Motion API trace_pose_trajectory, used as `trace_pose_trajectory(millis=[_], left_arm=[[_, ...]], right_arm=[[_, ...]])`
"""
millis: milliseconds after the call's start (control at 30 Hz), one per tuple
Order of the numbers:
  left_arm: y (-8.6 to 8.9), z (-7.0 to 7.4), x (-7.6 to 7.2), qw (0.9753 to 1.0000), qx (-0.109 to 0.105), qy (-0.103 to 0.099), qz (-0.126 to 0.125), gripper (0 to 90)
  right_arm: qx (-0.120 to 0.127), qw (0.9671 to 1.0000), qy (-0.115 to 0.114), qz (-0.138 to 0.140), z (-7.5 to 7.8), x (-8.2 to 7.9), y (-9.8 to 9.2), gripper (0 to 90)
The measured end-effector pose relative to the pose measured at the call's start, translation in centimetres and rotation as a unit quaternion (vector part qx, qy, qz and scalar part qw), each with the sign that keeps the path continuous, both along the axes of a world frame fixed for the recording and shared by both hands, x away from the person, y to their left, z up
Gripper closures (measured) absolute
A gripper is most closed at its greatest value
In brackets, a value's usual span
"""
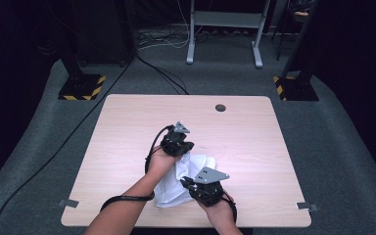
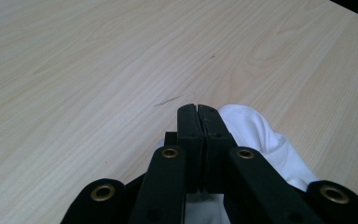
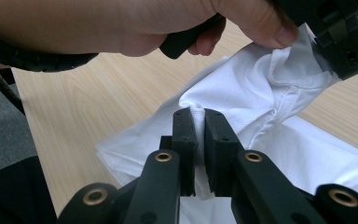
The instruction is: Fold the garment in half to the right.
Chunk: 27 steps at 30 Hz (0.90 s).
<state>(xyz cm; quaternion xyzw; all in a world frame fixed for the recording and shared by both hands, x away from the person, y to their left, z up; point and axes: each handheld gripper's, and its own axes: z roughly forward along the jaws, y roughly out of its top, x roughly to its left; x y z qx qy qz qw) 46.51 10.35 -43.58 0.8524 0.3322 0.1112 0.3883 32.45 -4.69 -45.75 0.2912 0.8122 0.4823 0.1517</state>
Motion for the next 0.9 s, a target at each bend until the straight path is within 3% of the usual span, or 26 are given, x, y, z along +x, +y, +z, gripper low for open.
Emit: trace_pose_trajectory(millis=[500,900], left_arm=[[-1.0,-0.8,0.1,1.0,-0.001,0.009,-0.005,87.9],[-1.4,-1.6,0.2,0.9998,0.0,0.017,-0.01,86.7]], right_arm=[[-0.019,0.9998,0.007,-0.007,-0.9,-0.2,-0.6,83.8],[-0.028,0.999,0.026,-0.022,-1.9,-0.1,-1.5,83.6]])
